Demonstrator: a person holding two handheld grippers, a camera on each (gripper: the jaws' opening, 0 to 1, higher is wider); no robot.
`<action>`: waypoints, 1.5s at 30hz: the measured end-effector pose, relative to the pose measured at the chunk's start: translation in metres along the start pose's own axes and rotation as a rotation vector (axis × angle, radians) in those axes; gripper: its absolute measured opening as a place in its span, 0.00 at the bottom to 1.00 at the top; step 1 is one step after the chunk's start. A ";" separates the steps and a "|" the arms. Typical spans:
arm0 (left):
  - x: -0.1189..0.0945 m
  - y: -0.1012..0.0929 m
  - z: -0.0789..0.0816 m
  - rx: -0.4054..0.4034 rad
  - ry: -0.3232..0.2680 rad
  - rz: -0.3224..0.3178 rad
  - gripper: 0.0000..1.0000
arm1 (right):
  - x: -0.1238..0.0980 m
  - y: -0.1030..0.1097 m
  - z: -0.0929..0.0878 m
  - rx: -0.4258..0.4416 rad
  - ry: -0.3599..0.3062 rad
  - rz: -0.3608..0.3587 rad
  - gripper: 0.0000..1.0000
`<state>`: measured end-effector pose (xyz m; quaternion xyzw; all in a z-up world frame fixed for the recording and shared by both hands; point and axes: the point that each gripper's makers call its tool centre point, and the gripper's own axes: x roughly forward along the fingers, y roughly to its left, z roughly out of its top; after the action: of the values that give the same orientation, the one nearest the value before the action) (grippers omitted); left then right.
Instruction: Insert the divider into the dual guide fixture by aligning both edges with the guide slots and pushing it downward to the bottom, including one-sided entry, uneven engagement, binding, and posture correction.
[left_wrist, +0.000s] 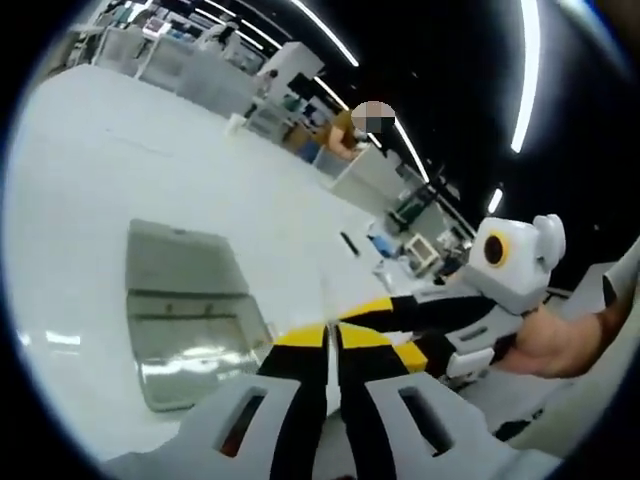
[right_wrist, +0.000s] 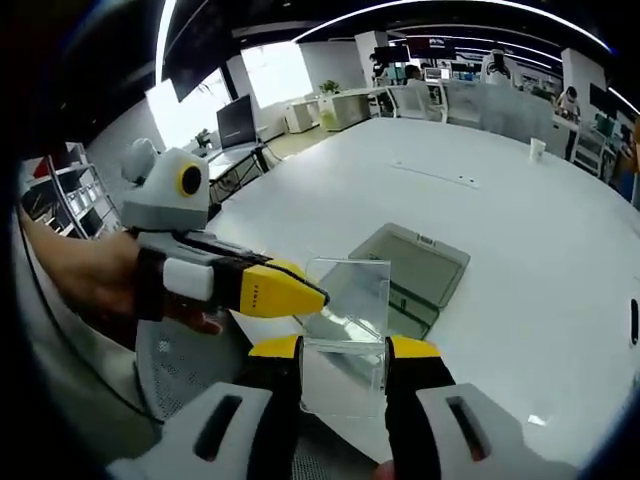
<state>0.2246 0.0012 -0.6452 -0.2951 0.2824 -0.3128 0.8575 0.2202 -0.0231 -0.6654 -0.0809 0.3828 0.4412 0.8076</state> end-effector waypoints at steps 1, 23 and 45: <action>0.000 0.000 0.000 0.001 -0.002 -0.003 0.00 | 0.000 0.000 0.000 -0.001 -0.001 0.000 0.28; -0.002 -0.009 0.002 0.055 0.005 -0.036 0.00 | 0.000 0.001 0.002 0.030 -0.017 0.010 0.29; -0.010 -0.002 -0.001 0.108 0.042 -0.074 0.00 | -0.003 0.003 -0.004 -0.012 0.008 0.180 0.28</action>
<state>0.2166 0.0068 -0.6409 -0.2519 0.2720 -0.3653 0.8539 0.2146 -0.0254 -0.6654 -0.0528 0.3891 0.5139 0.7627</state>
